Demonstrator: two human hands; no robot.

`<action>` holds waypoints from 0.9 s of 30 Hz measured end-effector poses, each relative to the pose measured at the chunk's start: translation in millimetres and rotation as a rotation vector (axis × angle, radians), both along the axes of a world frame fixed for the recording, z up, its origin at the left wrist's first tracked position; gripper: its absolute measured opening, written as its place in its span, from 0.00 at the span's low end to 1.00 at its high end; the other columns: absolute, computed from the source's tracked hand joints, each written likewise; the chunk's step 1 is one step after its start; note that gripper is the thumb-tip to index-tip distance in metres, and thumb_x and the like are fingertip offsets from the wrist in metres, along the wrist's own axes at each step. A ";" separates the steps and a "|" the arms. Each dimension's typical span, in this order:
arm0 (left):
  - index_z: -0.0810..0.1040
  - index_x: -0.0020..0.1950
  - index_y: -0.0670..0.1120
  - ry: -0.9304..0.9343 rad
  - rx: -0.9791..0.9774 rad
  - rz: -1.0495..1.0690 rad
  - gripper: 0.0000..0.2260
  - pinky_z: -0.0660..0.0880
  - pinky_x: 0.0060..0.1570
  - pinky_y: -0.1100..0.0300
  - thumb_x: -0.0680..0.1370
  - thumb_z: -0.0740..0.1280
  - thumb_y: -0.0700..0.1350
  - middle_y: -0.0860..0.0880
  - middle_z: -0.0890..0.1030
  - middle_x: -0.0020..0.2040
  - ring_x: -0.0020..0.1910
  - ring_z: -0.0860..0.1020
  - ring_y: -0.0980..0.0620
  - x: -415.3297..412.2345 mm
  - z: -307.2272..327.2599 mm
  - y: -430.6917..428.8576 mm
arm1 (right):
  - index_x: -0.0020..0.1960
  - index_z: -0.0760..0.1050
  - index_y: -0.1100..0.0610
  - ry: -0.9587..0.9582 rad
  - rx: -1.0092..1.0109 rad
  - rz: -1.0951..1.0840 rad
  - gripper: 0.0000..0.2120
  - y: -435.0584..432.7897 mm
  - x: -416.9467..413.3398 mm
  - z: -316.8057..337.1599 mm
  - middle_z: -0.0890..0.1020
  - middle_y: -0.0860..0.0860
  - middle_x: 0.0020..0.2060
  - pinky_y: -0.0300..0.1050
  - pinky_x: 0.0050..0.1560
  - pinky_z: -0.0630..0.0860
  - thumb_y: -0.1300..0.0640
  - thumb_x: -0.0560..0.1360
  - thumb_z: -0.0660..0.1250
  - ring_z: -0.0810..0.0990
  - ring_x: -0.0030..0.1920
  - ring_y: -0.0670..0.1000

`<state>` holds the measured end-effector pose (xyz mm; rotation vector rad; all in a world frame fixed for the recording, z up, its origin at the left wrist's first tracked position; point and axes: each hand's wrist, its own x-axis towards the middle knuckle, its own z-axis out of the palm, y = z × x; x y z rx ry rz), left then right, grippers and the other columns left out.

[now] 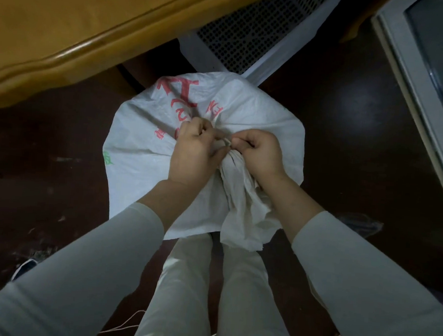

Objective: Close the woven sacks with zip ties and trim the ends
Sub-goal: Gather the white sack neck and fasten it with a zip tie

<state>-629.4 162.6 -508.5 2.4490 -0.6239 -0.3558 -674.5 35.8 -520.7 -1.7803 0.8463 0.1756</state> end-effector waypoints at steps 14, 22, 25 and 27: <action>0.81 0.49 0.39 0.074 0.133 -0.189 0.11 0.66 0.52 0.63 0.75 0.62 0.43 0.38 0.81 0.46 0.56 0.75 0.39 6.4 -14.2 -3.5 | 0.45 0.81 0.66 0.051 0.294 -0.059 0.04 -16.0 3.2 7.6 0.83 0.58 0.41 0.44 0.55 0.79 0.69 0.70 0.71 0.82 0.43 0.51; 0.82 0.43 0.38 -0.006 -0.014 -0.216 0.05 0.66 0.44 0.63 0.71 0.67 0.37 0.40 0.81 0.34 0.44 0.73 0.48 -14.7 -25.8 -4.6 | 0.38 0.81 0.57 0.142 0.143 -0.023 0.08 -17.4 -13.7 -13.5 0.82 0.51 0.35 0.43 0.51 0.79 0.69 0.69 0.70 0.82 0.39 0.47; 0.82 0.45 0.38 0.041 -0.086 -0.187 0.07 0.62 0.41 0.68 0.74 0.66 0.39 0.41 0.81 0.35 0.42 0.71 0.49 -14.0 -19.6 -6.6 | 0.36 0.80 0.54 0.073 0.069 -0.105 0.12 -13.0 -12.8 -14.5 0.83 0.53 0.37 0.48 0.53 0.79 0.70 0.69 0.69 0.83 0.43 0.52; 0.82 0.48 0.39 0.091 -0.133 -0.151 0.07 0.61 0.41 0.68 0.75 0.66 0.39 0.41 0.81 0.37 0.42 0.71 0.48 -13.2 -15.4 -6.9 | 0.31 0.78 0.51 0.023 0.081 -0.174 0.16 -12.9 -5.4 -9.2 0.82 0.50 0.33 0.47 0.49 0.80 0.71 0.69 0.69 0.82 0.39 0.51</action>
